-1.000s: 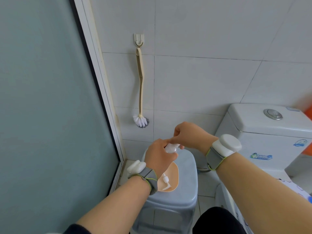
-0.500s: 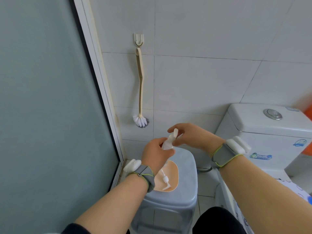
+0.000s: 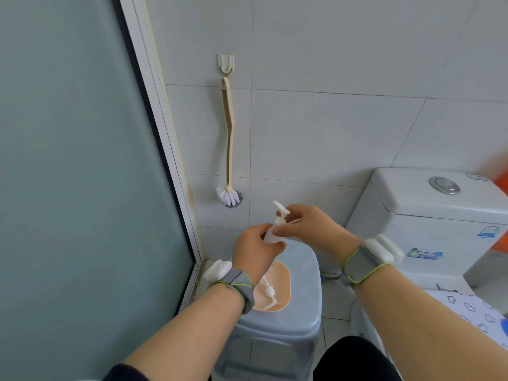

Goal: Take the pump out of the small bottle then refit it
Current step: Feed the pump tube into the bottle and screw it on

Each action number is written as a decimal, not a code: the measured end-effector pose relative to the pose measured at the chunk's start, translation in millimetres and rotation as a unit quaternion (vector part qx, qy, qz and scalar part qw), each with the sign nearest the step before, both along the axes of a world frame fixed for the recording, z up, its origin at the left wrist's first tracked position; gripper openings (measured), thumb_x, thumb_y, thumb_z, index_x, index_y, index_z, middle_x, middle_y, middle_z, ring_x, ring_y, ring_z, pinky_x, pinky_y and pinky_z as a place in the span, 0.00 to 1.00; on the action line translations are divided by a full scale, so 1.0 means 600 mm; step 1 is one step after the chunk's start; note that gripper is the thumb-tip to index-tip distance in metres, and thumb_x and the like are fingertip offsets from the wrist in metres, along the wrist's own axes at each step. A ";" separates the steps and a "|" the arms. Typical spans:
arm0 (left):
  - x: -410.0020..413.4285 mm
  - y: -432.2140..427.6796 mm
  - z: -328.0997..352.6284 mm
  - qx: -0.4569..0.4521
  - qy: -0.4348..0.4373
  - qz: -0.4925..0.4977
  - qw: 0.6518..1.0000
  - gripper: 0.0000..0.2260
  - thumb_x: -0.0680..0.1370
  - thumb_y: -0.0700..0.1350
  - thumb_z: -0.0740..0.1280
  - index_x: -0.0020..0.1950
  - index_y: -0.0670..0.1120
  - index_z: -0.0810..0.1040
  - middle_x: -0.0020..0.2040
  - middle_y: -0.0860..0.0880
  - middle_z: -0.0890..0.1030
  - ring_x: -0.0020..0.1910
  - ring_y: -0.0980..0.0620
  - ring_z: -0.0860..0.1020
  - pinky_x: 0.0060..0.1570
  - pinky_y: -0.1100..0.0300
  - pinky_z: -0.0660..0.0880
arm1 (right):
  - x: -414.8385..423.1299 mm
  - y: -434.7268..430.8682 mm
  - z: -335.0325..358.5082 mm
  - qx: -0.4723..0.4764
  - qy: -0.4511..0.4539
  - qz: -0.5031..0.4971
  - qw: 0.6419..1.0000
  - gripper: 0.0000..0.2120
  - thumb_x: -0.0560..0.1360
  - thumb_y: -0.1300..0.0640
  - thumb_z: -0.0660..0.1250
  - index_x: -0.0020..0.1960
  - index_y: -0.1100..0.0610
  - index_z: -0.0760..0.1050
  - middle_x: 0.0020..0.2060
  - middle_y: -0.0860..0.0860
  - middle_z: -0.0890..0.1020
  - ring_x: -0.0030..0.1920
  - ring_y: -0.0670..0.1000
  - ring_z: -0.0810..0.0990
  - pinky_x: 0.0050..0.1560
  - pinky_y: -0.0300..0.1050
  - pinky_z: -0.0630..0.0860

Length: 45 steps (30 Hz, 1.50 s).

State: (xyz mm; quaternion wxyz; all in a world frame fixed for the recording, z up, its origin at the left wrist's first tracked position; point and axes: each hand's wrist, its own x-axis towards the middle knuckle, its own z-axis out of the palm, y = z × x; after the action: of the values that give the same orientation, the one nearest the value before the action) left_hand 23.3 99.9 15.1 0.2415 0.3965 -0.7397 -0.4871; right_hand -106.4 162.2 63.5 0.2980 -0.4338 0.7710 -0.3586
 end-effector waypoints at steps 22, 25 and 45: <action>-0.006 0.011 0.027 0.015 0.030 0.017 0.999 0.11 0.68 0.45 0.74 0.49 0.52 0.84 0.44 0.49 0.86 0.45 0.49 0.83 0.50 0.50 0.79 | 0.024 -0.009 -0.025 -0.094 -0.130 -0.125 0.979 0.16 0.66 0.53 0.78 0.43 0.60 0.74 0.34 0.53 0.76 0.35 0.49 0.74 0.36 0.42 0.72; -0.005 0.009 0.027 0.010 0.024 0.016 1.000 0.09 0.67 0.44 0.74 0.46 0.51 0.83 0.43 0.48 0.86 0.44 0.48 0.83 0.49 0.49 0.79 | 0.022 -0.004 -0.021 -0.098 -0.131 -0.096 0.982 0.15 0.68 0.55 0.77 0.49 0.58 0.77 0.37 0.49 0.80 0.37 0.48 0.78 0.37 0.38 0.74; -0.008 0.003 0.039 -0.032 0.012 0.009 0.999 0.08 0.68 0.45 0.73 0.46 0.49 0.83 0.43 0.45 0.84 0.44 0.44 0.81 0.47 0.47 0.78 | 0.012 0.002 -0.008 -0.112 -0.101 -0.076 0.986 0.07 0.67 0.56 0.78 0.40 0.56 0.80 0.32 0.46 0.83 0.32 0.40 0.79 0.33 0.29 0.72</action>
State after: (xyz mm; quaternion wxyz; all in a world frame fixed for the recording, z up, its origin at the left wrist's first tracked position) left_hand 18.7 102.0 38.7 0.2670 0.3894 -0.7487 -0.4653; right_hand -99.0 163.4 58.5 0.2955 -0.3667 0.7224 -0.5063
